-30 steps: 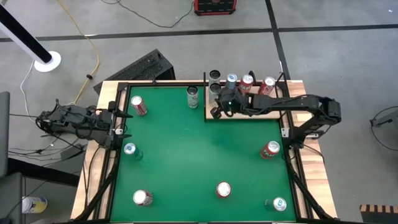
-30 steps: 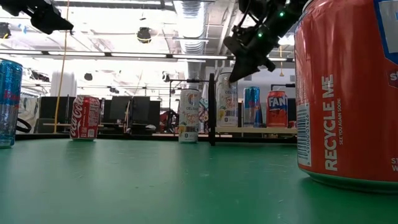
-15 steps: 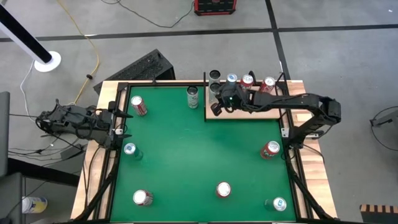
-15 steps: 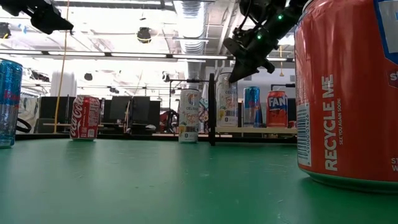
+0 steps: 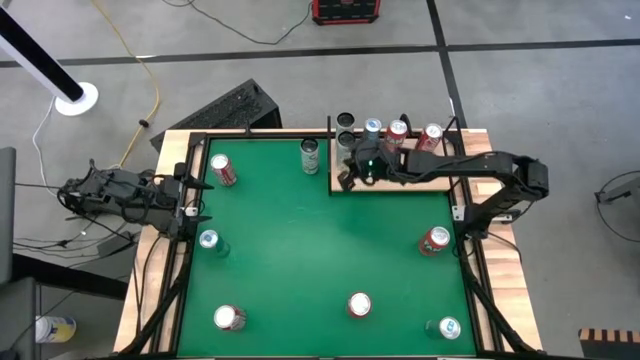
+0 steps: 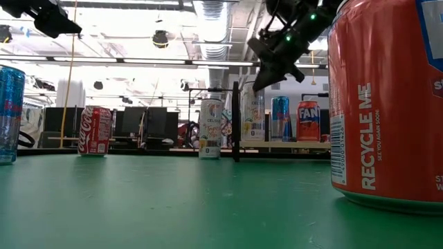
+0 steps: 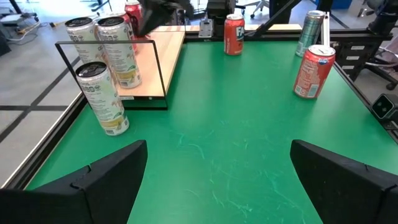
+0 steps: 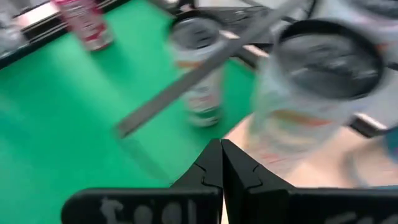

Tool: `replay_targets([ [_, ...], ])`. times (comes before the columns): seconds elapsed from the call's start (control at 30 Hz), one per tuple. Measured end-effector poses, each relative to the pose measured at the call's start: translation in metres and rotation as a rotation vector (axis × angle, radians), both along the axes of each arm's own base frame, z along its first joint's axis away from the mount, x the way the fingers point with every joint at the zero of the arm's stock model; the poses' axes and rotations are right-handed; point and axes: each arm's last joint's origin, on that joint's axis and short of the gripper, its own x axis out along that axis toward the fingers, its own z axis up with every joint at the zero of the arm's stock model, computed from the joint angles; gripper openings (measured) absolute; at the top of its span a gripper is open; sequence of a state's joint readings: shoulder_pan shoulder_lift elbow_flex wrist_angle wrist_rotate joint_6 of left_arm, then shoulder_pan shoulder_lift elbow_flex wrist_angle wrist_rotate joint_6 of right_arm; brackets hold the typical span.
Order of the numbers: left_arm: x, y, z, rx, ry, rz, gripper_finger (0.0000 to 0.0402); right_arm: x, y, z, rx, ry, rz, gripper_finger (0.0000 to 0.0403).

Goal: Sort soda cans
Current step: Put the top blue soda can on the shelf align with the other blue soda can

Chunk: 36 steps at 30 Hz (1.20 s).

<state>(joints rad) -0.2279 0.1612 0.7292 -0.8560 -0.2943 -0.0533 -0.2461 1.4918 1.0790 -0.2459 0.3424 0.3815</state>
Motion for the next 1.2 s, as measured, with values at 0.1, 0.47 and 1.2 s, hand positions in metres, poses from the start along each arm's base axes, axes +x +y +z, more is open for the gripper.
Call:
replay_targets([
  [0.1, 0.0, 0.0, 0.0, -0.025, -0.002, 0.005, 0.0382, 0.005, 0.021, 0.0, 0.003, 0.002, 0.066, 0.002],
  [0.47, 0.042, -0.018, -0.001, -0.21, 0.185, -0.222, 0.0382, 0.011, 0.101, 0.001, -0.063, -0.005, 0.201, 0.002],
  [1.2, 0.047, -0.042, -0.05, -0.168, 0.651, -0.119, 0.0382, 0.009, 0.121, 0.001, -0.091, -0.002, 0.233, 0.0021],
])
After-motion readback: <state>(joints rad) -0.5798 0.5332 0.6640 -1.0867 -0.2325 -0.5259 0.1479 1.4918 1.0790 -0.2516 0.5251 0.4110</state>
